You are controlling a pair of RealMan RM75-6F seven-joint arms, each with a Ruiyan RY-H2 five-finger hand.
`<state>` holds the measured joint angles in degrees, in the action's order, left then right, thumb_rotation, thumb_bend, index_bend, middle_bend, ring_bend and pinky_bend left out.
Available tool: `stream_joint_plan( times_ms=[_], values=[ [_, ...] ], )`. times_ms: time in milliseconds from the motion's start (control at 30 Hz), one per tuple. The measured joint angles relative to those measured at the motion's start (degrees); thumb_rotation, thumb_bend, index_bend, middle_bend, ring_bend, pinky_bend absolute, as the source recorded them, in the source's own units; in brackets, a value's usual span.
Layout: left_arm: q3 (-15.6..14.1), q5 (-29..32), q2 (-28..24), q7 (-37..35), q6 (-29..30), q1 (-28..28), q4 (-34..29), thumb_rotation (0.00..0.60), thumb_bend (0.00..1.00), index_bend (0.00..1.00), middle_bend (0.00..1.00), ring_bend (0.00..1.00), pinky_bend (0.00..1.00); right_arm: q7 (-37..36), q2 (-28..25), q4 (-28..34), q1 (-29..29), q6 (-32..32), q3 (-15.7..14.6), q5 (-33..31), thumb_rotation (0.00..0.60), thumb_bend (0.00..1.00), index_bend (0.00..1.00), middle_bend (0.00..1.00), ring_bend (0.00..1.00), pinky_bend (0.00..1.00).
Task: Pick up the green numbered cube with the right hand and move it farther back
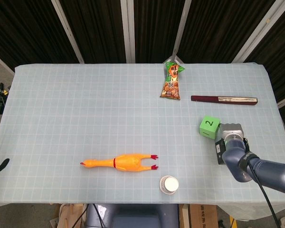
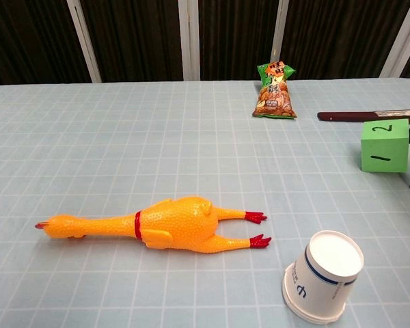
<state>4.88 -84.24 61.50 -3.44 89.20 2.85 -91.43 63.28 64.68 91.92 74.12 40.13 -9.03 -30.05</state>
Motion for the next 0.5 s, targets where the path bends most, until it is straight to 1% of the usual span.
stream_joint_plan(
  times_ms=[500],
  values=[
    [-0.03,0.09,0.12,0.57,-0.10,0.02,-0.15,0.600,0.27,0.00,0.00,0.00,0.01,0.63,1.60,-4.78,-0.59,0.38,0.42,-2.26,0.600,0.82,0.11,0.83,0.83,0.74]
  ],
)
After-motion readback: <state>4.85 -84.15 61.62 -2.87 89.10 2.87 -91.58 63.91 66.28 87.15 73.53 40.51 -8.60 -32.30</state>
